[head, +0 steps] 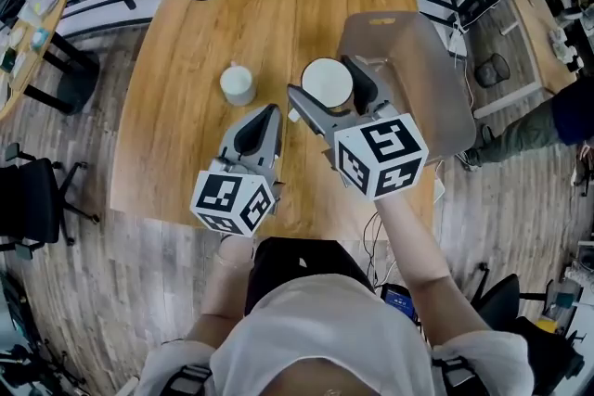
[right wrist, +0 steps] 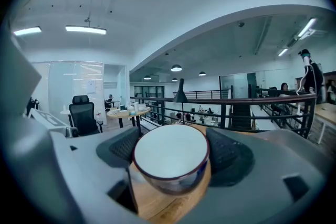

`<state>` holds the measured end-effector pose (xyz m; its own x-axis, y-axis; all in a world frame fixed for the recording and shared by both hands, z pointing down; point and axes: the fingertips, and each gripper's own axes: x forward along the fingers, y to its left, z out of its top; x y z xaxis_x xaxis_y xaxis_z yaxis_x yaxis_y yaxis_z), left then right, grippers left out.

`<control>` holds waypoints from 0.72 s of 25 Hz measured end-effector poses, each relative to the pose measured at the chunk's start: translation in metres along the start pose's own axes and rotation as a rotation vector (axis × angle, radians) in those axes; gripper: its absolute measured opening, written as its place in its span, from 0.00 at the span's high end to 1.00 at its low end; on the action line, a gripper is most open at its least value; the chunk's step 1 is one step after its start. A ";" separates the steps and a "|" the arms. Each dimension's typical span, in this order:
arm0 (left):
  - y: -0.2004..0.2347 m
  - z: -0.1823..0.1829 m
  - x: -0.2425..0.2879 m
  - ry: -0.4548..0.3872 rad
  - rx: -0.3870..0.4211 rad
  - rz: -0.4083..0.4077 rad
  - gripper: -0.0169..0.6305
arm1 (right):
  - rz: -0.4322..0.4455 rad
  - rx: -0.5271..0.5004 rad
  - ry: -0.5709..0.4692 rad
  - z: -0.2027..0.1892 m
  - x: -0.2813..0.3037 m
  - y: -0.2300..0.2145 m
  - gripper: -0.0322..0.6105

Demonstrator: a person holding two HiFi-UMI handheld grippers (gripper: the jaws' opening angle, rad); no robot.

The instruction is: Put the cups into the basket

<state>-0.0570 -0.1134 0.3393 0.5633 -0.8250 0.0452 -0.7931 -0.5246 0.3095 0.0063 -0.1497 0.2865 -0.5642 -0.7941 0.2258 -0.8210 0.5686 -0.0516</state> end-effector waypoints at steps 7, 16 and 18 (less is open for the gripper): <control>-0.031 0.003 0.026 -0.008 0.016 -0.066 0.96 | -0.067 0.006 -0.030 0.011 -0.023 -0.036 0.34; -0.072 -0.001 0.066 0.009 0.027 -0.156 0.96 | -0.167 0.020 -0.039 0.010 -0.058 -0.090 0.34; -0.081 -0.004 0.074 0.016 0.029 -0.179 0.96 | -0.192 0.024 -0.038 0.008 -0.066 -0.101 0.34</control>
<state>0.0498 -0.1313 0.3217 0.6994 -0.7147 0.0066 -0.6862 -0.6688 0.2860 0.1257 -0.1564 0.2691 -0.3999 -0.8951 0.1969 -0.9153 0.4014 -0.0343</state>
